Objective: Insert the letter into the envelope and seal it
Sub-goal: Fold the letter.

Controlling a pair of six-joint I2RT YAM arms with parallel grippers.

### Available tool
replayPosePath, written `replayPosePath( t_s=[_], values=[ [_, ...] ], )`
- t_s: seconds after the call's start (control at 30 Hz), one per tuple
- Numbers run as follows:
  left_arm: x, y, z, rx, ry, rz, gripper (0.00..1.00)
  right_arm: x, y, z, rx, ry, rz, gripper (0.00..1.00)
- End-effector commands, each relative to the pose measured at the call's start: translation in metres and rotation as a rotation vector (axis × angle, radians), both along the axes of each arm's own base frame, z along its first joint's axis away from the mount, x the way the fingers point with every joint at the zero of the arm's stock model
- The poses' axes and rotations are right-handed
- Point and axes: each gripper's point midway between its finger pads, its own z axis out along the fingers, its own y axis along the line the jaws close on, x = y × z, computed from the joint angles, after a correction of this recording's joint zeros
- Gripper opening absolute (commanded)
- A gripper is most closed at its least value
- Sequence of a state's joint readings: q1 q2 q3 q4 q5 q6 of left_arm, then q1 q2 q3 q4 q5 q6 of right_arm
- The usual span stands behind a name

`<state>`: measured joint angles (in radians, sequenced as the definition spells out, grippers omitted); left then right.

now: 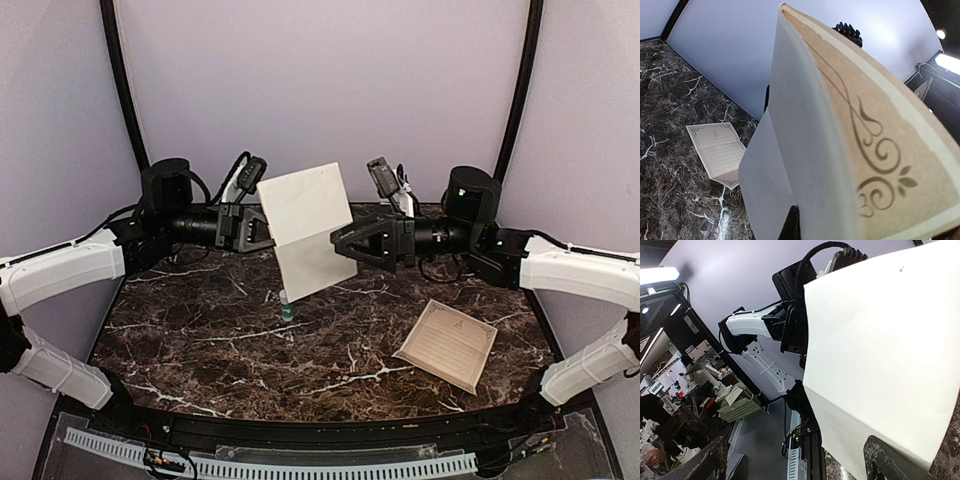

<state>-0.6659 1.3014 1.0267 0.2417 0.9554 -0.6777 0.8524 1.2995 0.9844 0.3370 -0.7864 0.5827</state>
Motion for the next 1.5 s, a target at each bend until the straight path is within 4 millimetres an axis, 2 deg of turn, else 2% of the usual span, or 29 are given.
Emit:
replayPosePath(
  t_s=[0.0,0.23,0.53,0.7,0.87,0.97,1.03,1.1,1.23,1.47],
  values=[
    [-0.011,0.001,0.02,-0.055,-0.065,-0.048,0.0,0.004,0.006,0.025,0.064,-0.054,-0.03,0.9],
    [-0.017,0.004,0.026,-0.079,-0.075,-0.069,0.0,0.01,0.005,0.031,0.071,-0.051,-0.071,0.9],
    [-0.018,0.006,0.028,-0.107,-0.057,-0.054,0.0,0.006,-0.018,0.055,0.071,-0.12,-0.16,0.91],
    [-0.023,0.009,0.032,-0.12,-0.066,-0.066,0.0,0.02,-0.037,0.056,0.05,-0.143,-0.271,0.92],
    [-0.029,0.011,0.033,-0.125,-0.072,-0.088,0.0,0.033,-0.05,0.049,0.036,-0.132,-0.313,0.93],
    [-0.032,0.012,0.034,-0.129,-0.073,-0.104,0.0,0.035,-0.045,0.039,0.004,-0.119,-0.289,0.91],
    [-0.033,0.012,0.035,-0.13,-0.073,-0.109,0.0,0.031,-0.039,0.033,-0.017,-0.113,-0.237,0.86],
    [-0.033,0.012,0.033,-0.127,-0.07,-0.109,0.0,0.021,-0.033,0.033,-0.02,-0.117,-0.176,0.81],
    [-0.034,0.012,0.032,-0.123,-0.065,-0.118,0.0,0.001,-0.023,0.038,-0.007,-0.156,-0.087,0.78],
    [-0.034,0.01,0.028,-0.116,-0.049,-0.129,0.0,-0.003,-0.014,0.04,0.005,-0.172,-0.047,0.65]
  ],
)
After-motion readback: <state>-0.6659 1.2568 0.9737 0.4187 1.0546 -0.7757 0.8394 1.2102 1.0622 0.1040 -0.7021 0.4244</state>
